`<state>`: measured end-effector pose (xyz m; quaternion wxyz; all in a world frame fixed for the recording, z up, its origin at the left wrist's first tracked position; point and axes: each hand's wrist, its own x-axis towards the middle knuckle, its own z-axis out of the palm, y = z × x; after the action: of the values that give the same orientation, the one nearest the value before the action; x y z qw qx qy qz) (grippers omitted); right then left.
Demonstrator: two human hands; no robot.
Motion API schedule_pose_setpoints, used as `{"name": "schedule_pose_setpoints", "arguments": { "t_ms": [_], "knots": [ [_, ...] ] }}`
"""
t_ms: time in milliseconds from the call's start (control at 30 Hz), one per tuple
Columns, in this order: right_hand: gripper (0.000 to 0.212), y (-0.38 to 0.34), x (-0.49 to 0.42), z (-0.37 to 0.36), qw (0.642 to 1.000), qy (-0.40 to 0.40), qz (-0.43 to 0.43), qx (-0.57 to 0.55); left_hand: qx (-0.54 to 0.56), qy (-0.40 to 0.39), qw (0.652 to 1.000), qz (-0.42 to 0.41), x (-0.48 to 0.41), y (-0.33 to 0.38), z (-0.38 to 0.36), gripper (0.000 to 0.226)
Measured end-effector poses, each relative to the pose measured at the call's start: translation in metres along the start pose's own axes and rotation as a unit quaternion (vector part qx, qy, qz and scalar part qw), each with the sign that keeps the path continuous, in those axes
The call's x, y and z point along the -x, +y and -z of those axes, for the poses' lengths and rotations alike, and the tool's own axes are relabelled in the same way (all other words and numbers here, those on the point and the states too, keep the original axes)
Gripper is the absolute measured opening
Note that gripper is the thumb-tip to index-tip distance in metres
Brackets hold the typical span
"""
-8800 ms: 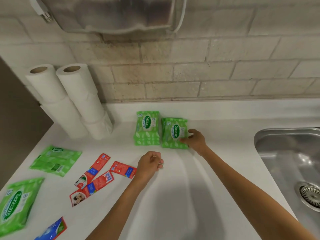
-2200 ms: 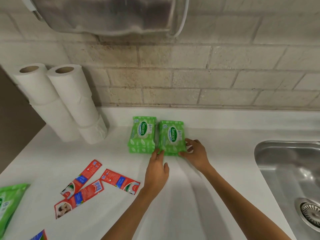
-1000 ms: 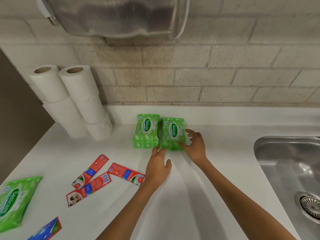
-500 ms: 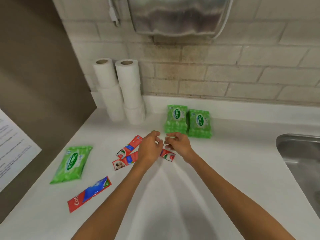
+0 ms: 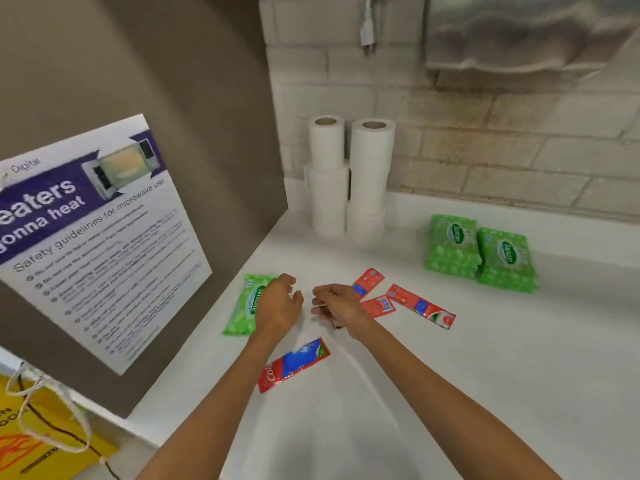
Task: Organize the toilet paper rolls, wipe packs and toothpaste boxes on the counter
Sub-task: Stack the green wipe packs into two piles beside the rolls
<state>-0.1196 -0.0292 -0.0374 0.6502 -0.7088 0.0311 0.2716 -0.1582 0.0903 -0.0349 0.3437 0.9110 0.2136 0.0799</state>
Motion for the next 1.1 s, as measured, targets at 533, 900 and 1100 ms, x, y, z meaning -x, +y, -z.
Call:
{"name": "schedule_pose_setpoints", "arguments": {
  "t_ms": [533,900,1100],
  "knots": [
    [0.017,0.005,-0.035,-0.07,0.982,-0.083,-0.151,-0.08,-0.084,-0.001,0.98,0.182,-0.032,-0.065,0.016,0.054],
    [0.017,0.01,-0.034,-0.061,0.972,-0.078,-0.162,-0.149,0.102,-0.008,0.962,0.253,-0.048,-0.079,0.022,0.037],
    [0.012,0.012,-0.024,-0.042,0.962,-0.085,-0.162,-0.201,0.167,-0.032,0.965,0.2,-0.041,-0.051,0.019,0.035]
  ]
}}
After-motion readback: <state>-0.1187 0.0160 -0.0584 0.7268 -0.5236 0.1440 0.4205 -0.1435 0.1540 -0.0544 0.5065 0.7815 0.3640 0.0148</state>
